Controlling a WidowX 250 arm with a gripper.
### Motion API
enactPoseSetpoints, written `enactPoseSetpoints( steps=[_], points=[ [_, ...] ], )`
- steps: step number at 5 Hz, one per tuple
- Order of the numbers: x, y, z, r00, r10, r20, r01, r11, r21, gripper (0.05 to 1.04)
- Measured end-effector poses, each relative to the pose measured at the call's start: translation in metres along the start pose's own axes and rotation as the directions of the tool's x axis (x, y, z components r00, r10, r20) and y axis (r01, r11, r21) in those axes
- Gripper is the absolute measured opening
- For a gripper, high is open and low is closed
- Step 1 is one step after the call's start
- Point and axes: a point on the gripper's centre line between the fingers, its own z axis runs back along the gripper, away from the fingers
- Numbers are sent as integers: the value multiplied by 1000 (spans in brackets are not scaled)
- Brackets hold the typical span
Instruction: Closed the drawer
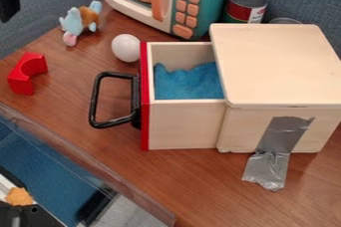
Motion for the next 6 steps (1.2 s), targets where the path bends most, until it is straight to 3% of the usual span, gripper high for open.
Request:
enactPoseSetpoints(
  steps=[1, 2, 3, 4, 5, 6],
  points=[
    [-1, -2, -6, 1000, -10, -13, 10, 1000, -16, 999],
    [2, 0, -20, 967, -250, 52, 252, 968, -20, 999],
    [1, -8, -38, 872, -473, 127, 477, 879, 6, 999],
    [-3, -8, -57, 746, -644, 171, 650, 759, 20, 999],
    [-3, -16, -72, 572, -794, 207, 810, 587, 13, 999],
    [-7, -32, -86, 394, -886, 244, 916, 400, -27, 999]
  ],
)
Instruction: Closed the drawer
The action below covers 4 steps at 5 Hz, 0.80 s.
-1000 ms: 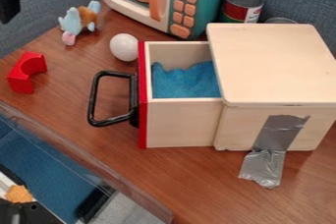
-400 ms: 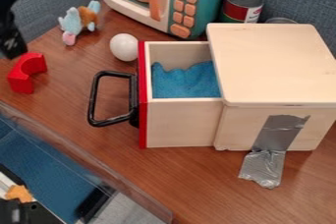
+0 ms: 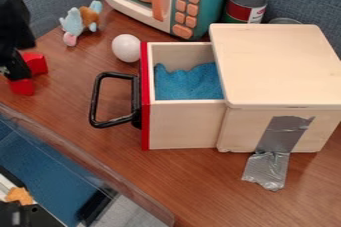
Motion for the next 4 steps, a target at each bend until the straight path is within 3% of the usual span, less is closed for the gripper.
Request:
enactPoseSetpoints(
  steps=[1, 4],
  points=[
    [15, -19, -12, 999, -48, 16, 48, 998, -33, 999],
    [45, -29, -34, 991, 122, 55, -123, 992, 11, 999]
  ],
)
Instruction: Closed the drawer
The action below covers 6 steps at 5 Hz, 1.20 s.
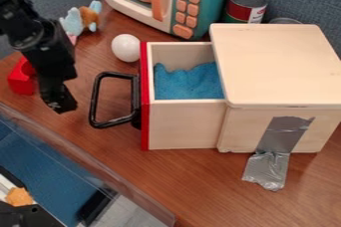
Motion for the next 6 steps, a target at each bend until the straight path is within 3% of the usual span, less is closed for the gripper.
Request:
enactPoseSetpoints(
  steps=[4, 5, 6],
  points=[
    [43, -17, -33, 999, -21, 24, 22, 999, -47, 999],
    [56, -18, -37, 999, -4, 47, 8, 997, -75, 999],
    [68, -11, -43, 998, 8, 63, -3, 997, -71, 999]
  ],
)
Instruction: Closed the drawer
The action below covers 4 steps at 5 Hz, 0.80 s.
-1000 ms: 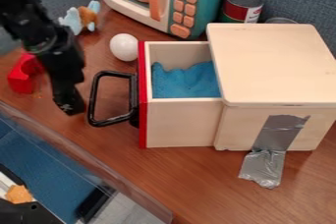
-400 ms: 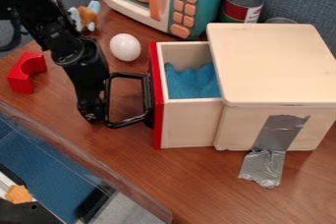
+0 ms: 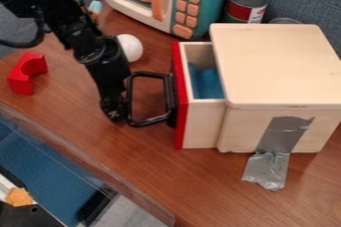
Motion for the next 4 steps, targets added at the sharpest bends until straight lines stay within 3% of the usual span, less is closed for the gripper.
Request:
enactPoseSetpoints(
  steps=[4],
  points=[
    [54, 30, -20, 997, 44, 61, -44, 999, -2, 999]
  ],
)
